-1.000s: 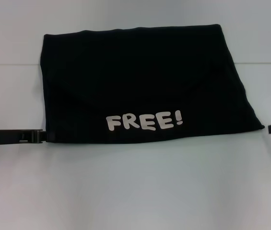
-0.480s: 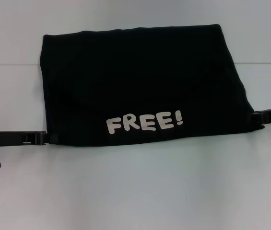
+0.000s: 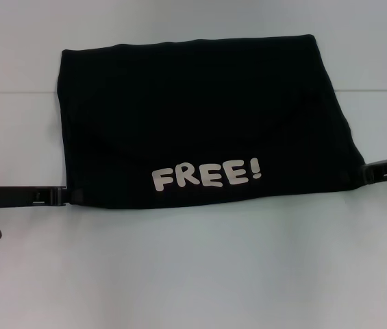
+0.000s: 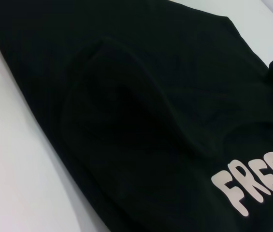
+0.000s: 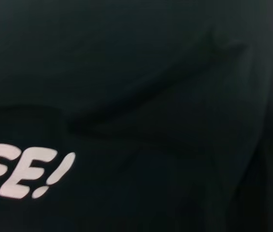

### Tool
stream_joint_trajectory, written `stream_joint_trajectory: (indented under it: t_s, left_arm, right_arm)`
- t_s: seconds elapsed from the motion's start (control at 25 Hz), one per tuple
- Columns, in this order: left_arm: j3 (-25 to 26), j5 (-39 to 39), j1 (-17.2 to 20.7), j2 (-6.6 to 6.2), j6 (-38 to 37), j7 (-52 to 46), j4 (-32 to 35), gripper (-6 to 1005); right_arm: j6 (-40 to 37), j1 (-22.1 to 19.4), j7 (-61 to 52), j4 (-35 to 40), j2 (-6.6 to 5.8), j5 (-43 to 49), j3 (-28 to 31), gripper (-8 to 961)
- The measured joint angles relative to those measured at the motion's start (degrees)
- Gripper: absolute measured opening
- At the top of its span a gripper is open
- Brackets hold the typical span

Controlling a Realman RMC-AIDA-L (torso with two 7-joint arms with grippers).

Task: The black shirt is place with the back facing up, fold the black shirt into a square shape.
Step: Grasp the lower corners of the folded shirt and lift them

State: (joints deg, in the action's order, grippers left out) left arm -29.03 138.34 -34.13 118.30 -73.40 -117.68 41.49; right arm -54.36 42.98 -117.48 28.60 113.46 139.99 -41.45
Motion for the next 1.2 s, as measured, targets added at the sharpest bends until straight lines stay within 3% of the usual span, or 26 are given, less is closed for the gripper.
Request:
stream_joint_trajectory:
  t_s: [0.28,0.48,0.72,1.2]
  left_arm:
    - [-0.2,0.0,-0.2,0.0,0.5,0.0,-0.1,6]
    - [-0.2,0.0,-0.2,0.0,0.6,0.1,-0.1,6]
    - [-0.1,0.1,0.2,0.0,-0.6,0.1,0.1,6]
    - [0.4,0.7,5.7,-0.26,-18.5,2.5,6.4,5]
  right_arm:
    - [-1.9,-0.7,0.4,0.1,-0.17,-0.3,0.5,296]
    - [-2.2,-0.9,0.5,0.2,-0.33,-0.4,0.5,94]
    - [-5.8,-2.7,2.1,1.4,-0.54,-1.0,1.0,56]
    - [-30.6,-15.0,9.5,13.1,-1.48,-1.4,5.8,56]
